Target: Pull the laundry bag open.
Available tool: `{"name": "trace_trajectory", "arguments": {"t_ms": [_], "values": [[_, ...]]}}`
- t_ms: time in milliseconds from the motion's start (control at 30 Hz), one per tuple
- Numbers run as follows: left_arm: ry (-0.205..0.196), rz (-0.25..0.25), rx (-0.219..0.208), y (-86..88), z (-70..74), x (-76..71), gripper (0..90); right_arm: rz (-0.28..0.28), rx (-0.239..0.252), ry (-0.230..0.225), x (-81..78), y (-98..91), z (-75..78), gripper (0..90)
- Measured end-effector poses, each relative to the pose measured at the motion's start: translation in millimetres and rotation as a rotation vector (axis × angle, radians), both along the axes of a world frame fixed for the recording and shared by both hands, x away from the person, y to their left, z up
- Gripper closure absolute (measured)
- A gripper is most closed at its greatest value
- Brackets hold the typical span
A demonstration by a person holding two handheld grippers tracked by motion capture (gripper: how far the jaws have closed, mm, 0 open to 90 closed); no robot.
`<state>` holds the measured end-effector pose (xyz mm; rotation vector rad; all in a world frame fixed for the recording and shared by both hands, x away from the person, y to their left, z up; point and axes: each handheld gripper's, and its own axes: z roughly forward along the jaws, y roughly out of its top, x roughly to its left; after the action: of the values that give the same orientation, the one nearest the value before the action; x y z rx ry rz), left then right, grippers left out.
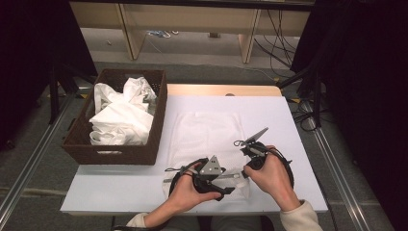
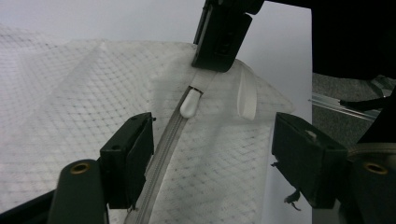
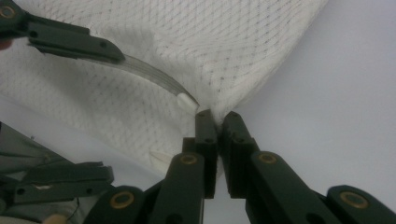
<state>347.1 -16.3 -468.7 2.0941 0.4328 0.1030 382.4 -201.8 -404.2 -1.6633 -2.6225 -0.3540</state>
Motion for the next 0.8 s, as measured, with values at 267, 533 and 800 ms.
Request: {"name": "trace_trajectory", "arguments": {"t_ms": [267, 533, 800], "values": [[0.000, -0.008, 0.011, -8.7, -4.8, 1.8, 31.2, 0.027, 0.006, -0.026, 0.5, -0.8, -1.5, 86.8], [0.009, -0.023, 0.015, -17.1, -7.8, 4.5, 33.2, 0.002, -0.005, 0.011, -0.7, 1.7, 0.1, 86.8], [0.000, -0.035, 0.036, -24.5, -10.7, 6.5, 35.0, 0.000, 0.007, 0.007, -1.6, 2.4, 1.2, 86.8]]}}
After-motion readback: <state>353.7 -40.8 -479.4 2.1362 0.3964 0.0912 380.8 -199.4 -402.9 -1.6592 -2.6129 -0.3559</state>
